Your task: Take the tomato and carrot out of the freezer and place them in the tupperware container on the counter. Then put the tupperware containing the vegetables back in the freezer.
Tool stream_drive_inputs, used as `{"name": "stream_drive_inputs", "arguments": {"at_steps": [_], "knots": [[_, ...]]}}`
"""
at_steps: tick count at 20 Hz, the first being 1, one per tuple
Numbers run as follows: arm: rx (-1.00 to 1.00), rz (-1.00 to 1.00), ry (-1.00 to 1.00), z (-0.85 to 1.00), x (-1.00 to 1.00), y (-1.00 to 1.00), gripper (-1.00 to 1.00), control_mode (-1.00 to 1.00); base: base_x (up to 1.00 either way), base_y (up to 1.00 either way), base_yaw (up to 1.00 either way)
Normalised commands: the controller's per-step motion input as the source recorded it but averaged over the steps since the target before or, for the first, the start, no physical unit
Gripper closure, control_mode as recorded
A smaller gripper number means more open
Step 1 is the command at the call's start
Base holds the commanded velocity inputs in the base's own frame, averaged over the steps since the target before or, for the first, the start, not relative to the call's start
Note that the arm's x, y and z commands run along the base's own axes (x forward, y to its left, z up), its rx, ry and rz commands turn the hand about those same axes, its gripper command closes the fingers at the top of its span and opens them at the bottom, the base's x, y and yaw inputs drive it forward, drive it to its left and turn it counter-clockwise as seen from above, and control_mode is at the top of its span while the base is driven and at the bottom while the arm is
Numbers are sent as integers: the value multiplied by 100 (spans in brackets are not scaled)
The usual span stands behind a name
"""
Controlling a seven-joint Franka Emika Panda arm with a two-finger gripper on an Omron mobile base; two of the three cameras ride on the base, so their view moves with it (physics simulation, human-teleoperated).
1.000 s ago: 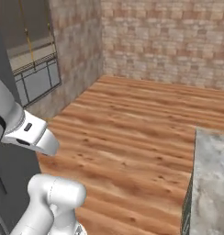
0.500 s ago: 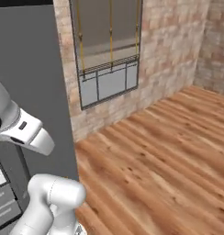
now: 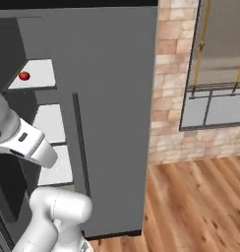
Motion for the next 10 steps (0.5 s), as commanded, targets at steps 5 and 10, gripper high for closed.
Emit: {"name": "stream_drive_inputs", "arguments": {"at_steps": [5,10], "knots": [[0,0,0,0,0,0,-100,100,68,0,66],[0,0,0,0,0,0,-100,100,52,0,46]]}}
